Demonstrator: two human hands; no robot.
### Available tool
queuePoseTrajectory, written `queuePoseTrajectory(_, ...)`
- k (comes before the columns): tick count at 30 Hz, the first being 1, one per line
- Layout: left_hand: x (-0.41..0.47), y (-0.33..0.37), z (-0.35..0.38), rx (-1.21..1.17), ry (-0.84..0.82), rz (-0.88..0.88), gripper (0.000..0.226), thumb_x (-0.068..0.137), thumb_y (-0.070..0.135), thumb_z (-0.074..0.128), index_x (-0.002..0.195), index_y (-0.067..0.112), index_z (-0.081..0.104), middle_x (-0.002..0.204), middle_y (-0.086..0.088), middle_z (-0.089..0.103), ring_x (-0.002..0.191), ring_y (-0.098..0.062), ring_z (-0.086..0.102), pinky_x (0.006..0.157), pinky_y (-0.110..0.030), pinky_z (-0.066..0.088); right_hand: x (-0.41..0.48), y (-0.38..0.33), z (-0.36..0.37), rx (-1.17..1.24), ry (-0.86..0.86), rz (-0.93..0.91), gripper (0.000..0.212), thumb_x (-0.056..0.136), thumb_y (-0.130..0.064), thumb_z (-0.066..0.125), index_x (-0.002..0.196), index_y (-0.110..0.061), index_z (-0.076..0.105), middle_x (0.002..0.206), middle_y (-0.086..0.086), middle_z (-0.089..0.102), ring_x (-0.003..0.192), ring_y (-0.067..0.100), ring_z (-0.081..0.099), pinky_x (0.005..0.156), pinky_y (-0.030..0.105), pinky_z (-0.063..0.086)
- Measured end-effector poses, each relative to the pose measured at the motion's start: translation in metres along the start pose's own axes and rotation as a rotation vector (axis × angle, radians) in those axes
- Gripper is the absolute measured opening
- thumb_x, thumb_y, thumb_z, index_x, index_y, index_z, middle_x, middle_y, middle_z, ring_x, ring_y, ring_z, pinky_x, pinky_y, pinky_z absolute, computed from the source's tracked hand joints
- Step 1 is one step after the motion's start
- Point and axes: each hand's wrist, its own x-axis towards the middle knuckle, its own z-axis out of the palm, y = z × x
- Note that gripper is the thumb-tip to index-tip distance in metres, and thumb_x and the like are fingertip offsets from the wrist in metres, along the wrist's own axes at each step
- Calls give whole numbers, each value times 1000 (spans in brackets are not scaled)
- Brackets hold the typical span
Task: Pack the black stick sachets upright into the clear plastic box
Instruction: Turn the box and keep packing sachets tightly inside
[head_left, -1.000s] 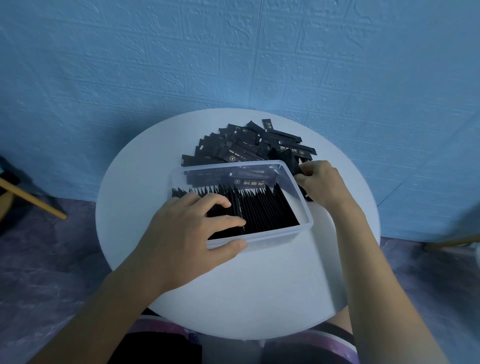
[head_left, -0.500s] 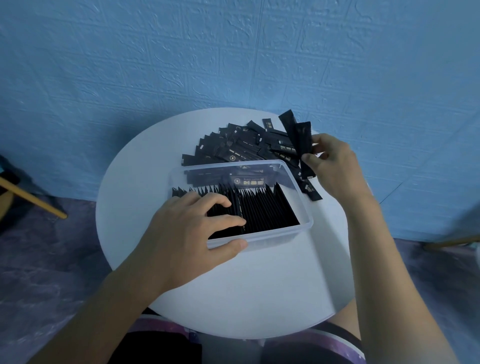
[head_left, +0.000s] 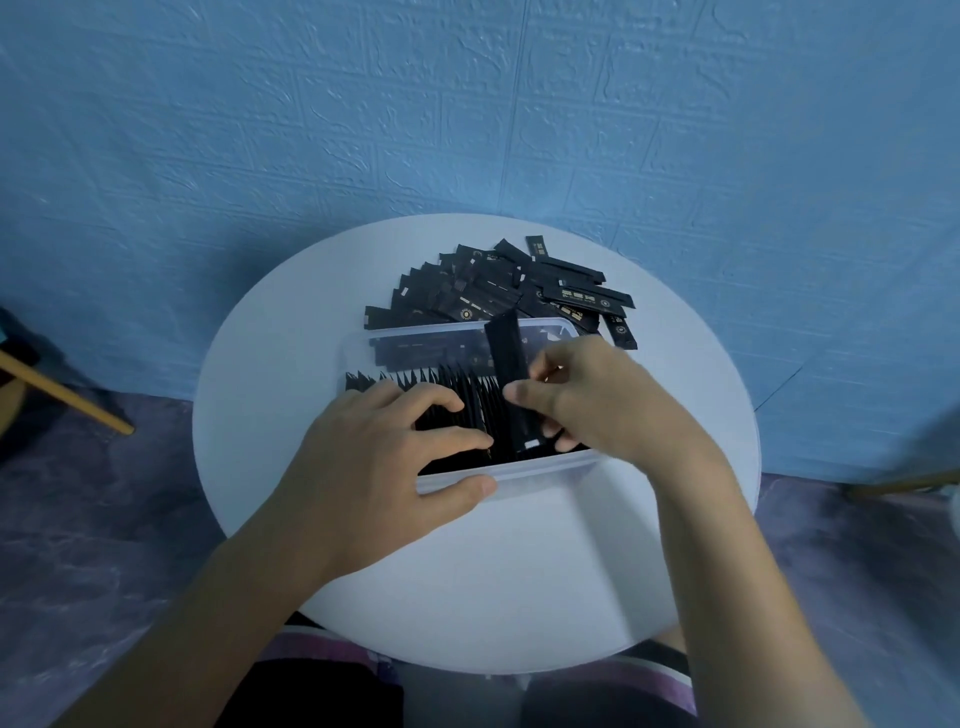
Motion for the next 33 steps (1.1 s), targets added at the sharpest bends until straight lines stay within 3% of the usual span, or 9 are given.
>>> queuePoseTrajectory(3, 0, 0, 0, 13, -12, -4, 42, 90, 70, 43, 113, 48, 71, 121, 19, 61, 90, -10, 52, 74, -31, 39, -1, -5, 8, -237, 32, -11, 40, 92, -52, 63, 75, -16, 65, 57, -3, 70, 67, 15, 67, 73, 31, 52)
queuePoseTrajectory(11, 0, 1, 0, 17, 9, -7, 42, 90, 69, 45, 114, 47, 72, 122, 18, 62, 98, -13, 57, 78, -36, 48, 7, -4, 17, -266, -56, -12, 43, 94, -52, 58, 69, -17, 63, 65, -2, 73, 74, 18, 71, 81, 36, 58)
queuePoseTrajectory(15, 0, 0, 1, 19, 1, 7, 42, 90, 68, 46, 115, 47, 72, 131, 17, 62, 117, -15, 56, 88, -38, 46, 7, -3, 20, -266, -76, -37, 35, 97, -45, 56, 78, -17, 65, 64, -6, 73, 76, 14, 70, 83, 34, 57)
queuePoseTrajectory(19, 0, 0, -1, -4, -20, 14, 41, 91, 67, 46, 117, 48, 71, 132, 18, 63, 117, -12, 59, 90, -39, 48, 5, -4, 21, -136, -91, -36, 13, 94, -36, 66, 95, -23, 63, 70, -4, 75, 66, 7, 70, 82, 31, 57)
queuePoseTrajectory(24, 1, -2, -4, -41, -54, 41, 41, 90, 69, 46, 117, 49, 70, 134, 20, 63, 118, -8, 61, 95, -37, 45, -2, 2, 22, -5, -166, -20, 55, 94, -26, 68, 144, -28, 44, 78, -2, 76, 75, 9, 73, 90, 38, 57)
queuePoseTrajectory(30, 0, 0, -7, -58, -70, 55, 43, 91, 69, 46, 121, 49, 68, 135, 19, 63, 118, -8, 62, 96, -37, 45, 1, 9, 20, 75, -274, -25, 60, 99, -20, 60, 152, -31, 34, 81, 3, 77, 79, 17, 75, 93, 45, 57)
queuePoseTrajectory(33, -1, 1, -7, -53, -77, 59, 44, 92, 69, 44, 124, 49, 67, 136, 19, 62, 118, -8, 62, 96, -38, 45, 5, 6, 20, 139, -272, 16, 52, 100, -18, 58, 148, -28, 38, 81, 5, 74, 73, 19, 75, 82, 39, 61)
